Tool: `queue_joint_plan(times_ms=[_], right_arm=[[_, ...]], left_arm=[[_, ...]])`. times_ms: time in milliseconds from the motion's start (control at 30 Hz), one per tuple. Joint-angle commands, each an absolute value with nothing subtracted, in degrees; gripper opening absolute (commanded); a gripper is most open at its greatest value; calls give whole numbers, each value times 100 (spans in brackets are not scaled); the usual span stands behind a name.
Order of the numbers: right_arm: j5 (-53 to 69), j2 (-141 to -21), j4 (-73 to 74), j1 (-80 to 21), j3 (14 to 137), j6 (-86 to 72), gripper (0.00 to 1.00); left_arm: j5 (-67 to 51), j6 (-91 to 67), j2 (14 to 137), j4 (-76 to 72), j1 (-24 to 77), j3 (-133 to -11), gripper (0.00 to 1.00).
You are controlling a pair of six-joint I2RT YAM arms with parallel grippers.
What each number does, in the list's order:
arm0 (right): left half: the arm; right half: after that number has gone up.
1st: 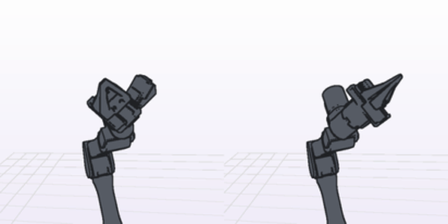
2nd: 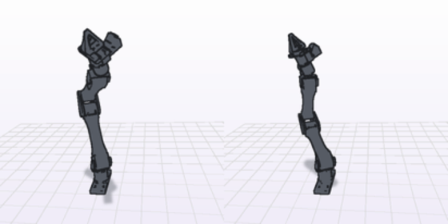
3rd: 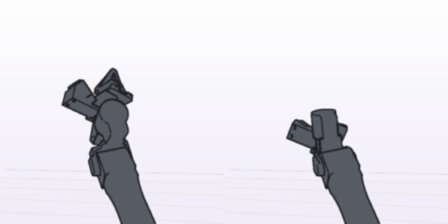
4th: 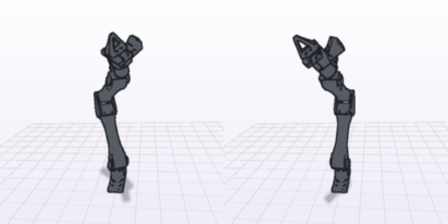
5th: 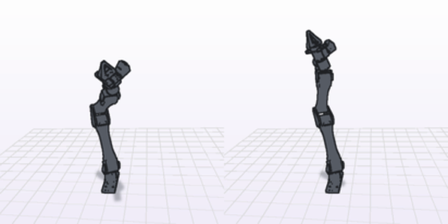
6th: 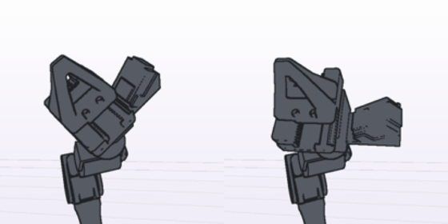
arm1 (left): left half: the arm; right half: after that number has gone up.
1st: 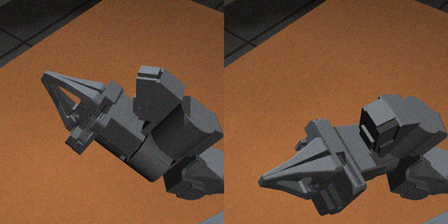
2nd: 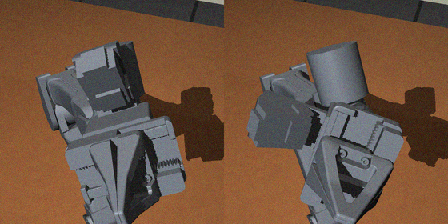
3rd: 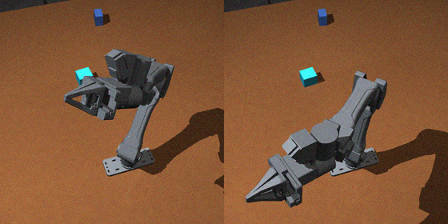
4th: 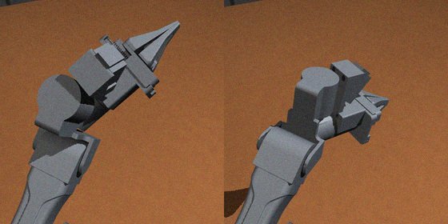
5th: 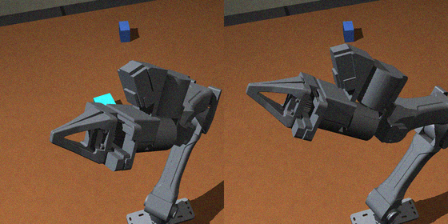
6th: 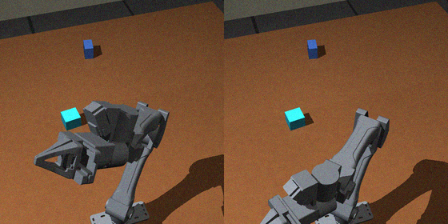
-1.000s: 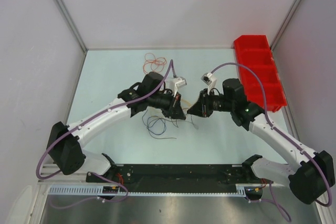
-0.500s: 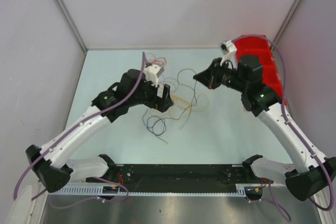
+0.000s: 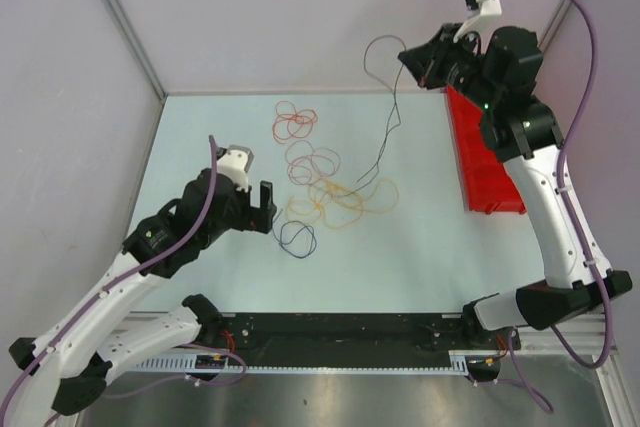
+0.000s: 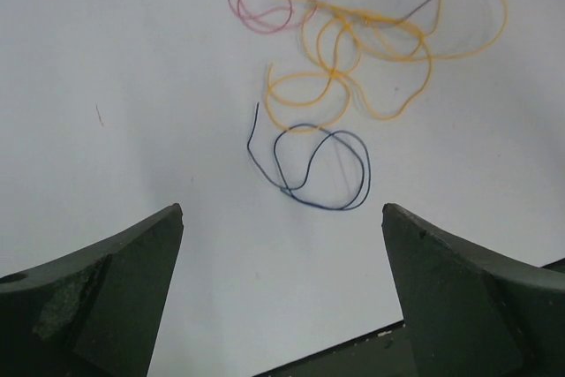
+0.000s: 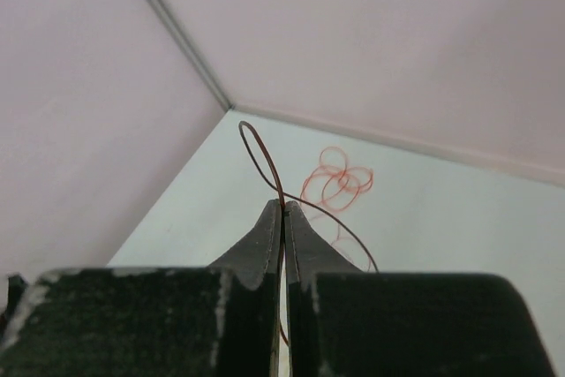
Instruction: Untangle the cables
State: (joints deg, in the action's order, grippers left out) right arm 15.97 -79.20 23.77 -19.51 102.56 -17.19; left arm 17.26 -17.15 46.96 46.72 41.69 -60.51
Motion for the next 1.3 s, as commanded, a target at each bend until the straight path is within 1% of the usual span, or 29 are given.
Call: queue_joint_plan(times_ms=[0, 33, 133, 267, 500, 667, 867, 967, 1100, 1267], right_arm=[[1038, -8453, 2689, -1714, 11433, -1433, 0], [872, -8533, 2733, -1636, 11800, -1380, 0], [634, -8885, 2760, -1468, 12381, -1354, 0], [308, -9280, 2655, -1153, 12865, -1196, 0], [220, -10186, 2470, -546, 13824, -1046, 0], [281, -10721, 1654, -185, 14018, -835, 0], [431, -11381, 590, 334, 14493, -1019, 0], [325, -11715, 98, 448, 14756, -1107, 0], [133, -12084, -911, 536, 14871, -1187, 0], [-220, -12383, -1555, 667, 15240, -1423, 0]], left_arm=[[1881, -1977, 4395, 4667, 4148, -5513, 100], [1872, -1978, 4299, 4623, 4148, -5432, 100], [1951, -2039, 4228, 4570, 4157, -5282, 100], [1767, -2013, 4114, 4299, 4157, -5046, 100], [1784, -2030, 3709, 3956, 4148, -4685, 100], [1811, -2048, 3647, 3964, 4148, -4641, 100], [1854, -2057, 3718, 3973, 4148, -4649, 100], [1881, -2065, 3709, 3981, 4157, -4649, 100], [1925, -2083, 3718, 3981, 4149, -4632, 100], [1986, -2100, 3814, 3990, 4157, -4632, 100]])
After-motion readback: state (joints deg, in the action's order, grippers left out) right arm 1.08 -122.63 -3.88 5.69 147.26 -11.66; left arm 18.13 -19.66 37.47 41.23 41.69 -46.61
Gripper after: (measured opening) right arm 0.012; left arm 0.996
